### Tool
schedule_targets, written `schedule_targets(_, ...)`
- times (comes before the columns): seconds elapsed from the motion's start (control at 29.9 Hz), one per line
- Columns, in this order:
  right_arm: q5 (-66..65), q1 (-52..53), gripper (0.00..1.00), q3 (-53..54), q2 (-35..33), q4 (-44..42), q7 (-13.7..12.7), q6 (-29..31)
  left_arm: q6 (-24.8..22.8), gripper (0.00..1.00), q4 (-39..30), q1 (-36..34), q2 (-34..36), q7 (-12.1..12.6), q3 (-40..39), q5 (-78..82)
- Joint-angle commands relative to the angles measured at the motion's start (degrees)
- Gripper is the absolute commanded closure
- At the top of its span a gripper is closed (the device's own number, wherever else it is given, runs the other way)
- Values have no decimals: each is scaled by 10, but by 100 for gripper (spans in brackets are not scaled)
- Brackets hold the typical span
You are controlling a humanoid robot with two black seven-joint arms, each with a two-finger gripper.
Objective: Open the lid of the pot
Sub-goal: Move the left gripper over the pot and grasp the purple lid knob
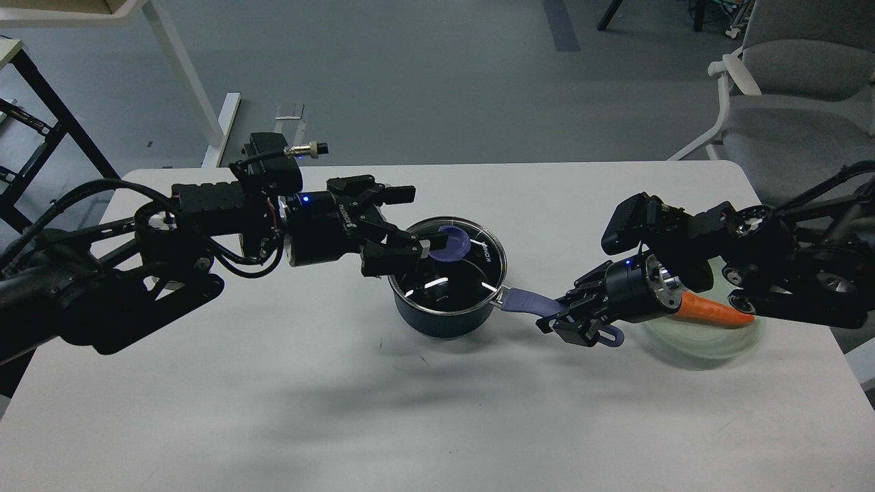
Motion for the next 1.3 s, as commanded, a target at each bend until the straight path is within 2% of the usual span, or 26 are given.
schedule_targets(0.0,1,0,66,0,0,0,0,0,15,1,50,-31,-36,0,39,19)
schedule_targets(0.23,1,0,65,0,0,0,0,0,15,1,131,-38,-88,0,44,42)
schedule_targets(0.97,3,-1,64,0,0,-1,0,0,11,1,186,-30,-127,0,77,35)
schedule_targets(1.27,3,-2,64,0,-1,0,0,-1,11,4,197,-23,-134,0,79,35)
